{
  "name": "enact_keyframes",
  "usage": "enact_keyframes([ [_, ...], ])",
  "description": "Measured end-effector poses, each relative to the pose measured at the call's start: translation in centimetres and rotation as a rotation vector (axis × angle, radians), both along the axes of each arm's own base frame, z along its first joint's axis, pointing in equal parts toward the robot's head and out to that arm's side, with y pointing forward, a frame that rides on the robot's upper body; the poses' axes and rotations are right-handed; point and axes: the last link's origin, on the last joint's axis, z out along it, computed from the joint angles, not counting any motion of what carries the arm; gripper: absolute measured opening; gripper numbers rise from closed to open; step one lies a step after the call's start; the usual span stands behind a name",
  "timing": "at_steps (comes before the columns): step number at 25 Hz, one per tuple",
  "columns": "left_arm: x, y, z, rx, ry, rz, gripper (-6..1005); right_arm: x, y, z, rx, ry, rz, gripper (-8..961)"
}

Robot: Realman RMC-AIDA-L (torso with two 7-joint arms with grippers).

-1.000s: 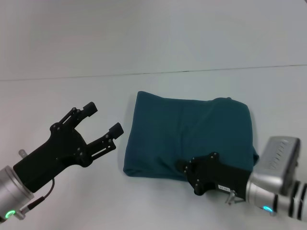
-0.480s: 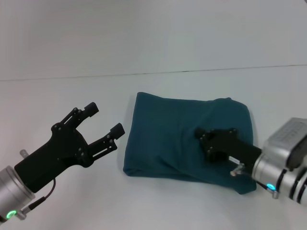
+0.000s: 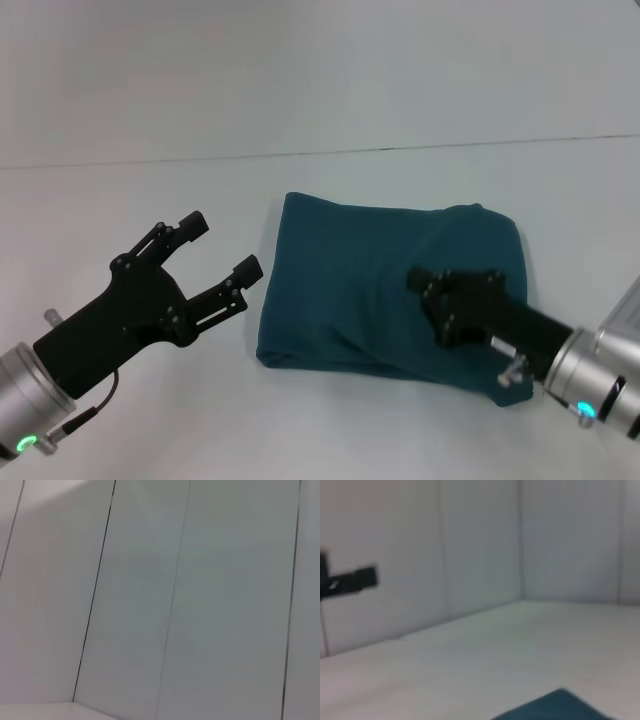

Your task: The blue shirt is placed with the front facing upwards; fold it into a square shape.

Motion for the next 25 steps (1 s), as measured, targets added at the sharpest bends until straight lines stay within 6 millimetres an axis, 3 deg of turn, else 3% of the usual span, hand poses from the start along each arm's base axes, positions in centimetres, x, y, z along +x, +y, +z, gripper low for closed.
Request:
enact_keyframes([
  [3,0.0,0.1,0.0,0.002,0.003,-0.003,895,-1.1,1.3,-0.1,0.002,-0.002,0.018,8],
  [10,-0.1,0.0,0.1,0.009,-0.001,0.002,881,-3.5,3.6,-3.0,-0.160,-0.131,0.038,9],
  [16,-0.2,0.0,0.2,0.016,-0.004,0.009,868,-4.4,3.0,-4.2,-0.288,-0.177,0.093,10],
  [20,-0.3,0.0,0.2,0.017,-0.002,0.011,860,-4.1,1.6,-3.2,-0.267,-0.092,0.139,10],
  [25,-0.1,0.1,0.3,0.020,0.001,0.005,850,-0.8,1.3,0.1,-0.024,0.047,-0.040,11],
])
